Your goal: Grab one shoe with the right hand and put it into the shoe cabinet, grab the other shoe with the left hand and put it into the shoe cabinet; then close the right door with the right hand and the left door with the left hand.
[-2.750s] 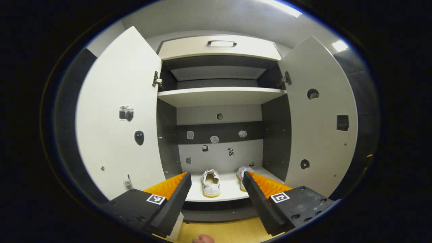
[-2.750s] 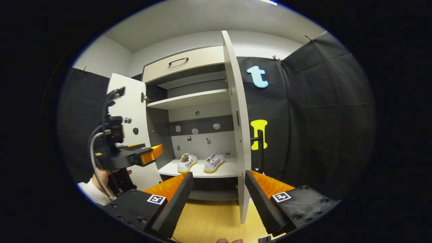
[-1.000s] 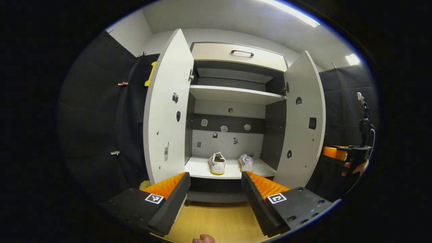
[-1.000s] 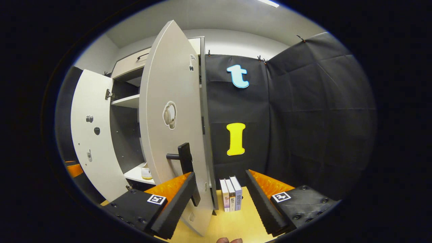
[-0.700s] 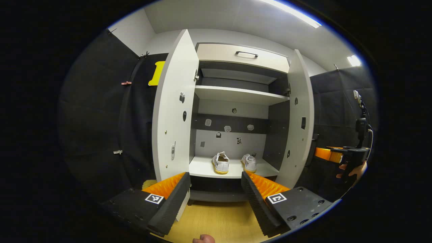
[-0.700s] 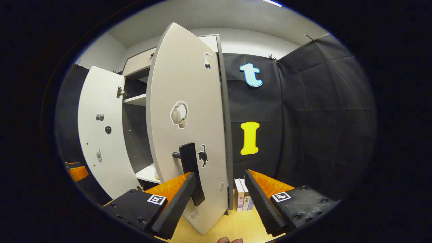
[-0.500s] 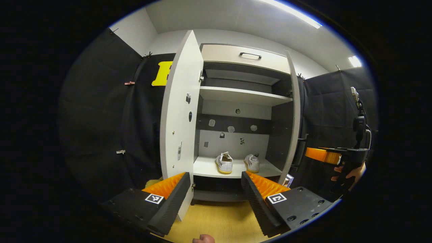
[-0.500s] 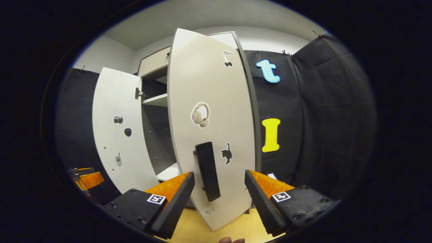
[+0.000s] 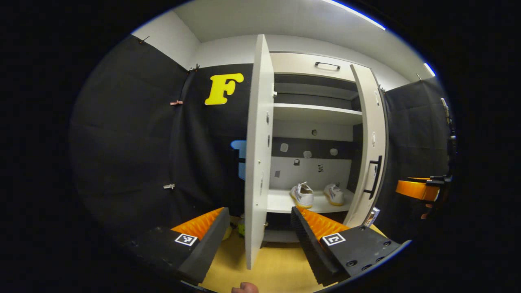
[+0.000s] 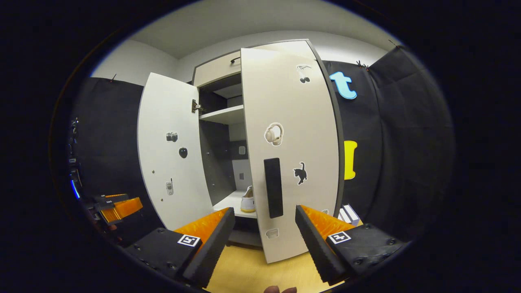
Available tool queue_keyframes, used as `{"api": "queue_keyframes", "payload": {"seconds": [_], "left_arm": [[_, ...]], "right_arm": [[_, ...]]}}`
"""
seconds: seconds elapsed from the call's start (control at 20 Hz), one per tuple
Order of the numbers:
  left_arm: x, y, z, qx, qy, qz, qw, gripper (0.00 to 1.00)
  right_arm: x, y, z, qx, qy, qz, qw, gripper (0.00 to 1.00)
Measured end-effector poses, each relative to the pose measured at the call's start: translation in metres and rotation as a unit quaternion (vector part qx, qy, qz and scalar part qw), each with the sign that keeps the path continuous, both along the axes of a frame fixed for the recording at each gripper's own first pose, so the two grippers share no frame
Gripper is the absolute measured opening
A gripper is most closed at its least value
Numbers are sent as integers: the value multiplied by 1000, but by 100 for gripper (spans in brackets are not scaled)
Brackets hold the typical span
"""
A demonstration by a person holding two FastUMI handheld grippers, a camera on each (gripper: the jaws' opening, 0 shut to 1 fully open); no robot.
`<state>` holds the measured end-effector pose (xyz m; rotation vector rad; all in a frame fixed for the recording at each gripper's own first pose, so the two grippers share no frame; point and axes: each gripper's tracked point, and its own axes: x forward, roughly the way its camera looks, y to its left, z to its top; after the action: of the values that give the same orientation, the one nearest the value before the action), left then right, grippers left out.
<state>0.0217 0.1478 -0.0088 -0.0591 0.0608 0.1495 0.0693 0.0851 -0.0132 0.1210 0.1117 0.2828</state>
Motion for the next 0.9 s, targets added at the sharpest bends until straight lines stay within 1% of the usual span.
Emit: {"api": "queue_keyframes", "payload": {"seconds": [0.25, 0.55, 0.65, 0.8, 0.9], "left_arm": [[11, 57, 5, -1, -1, 37, 999, 95], [56, 112, -5, 1, 1, 70, 998, 95], [73, 118, -12, -2, 6, 63, 998, 95], [87, 116, -12, -11, 6, 42, 999, 95], [87, 117, -9, 0, 3, 41, 999, 94]], "right_arm": [[-9, -4, 5, -1, -4, -11, 1000, 98], [-14, -17, 4, -6, -3, -34, 999, 98], [-14, -24, 3, -6, -1, -43, 999, 98], [-15, -33, 4, -11, -2, -55, 998, 98], [-13, -37, 4, -11, -3, -61, 998, 98]]}}
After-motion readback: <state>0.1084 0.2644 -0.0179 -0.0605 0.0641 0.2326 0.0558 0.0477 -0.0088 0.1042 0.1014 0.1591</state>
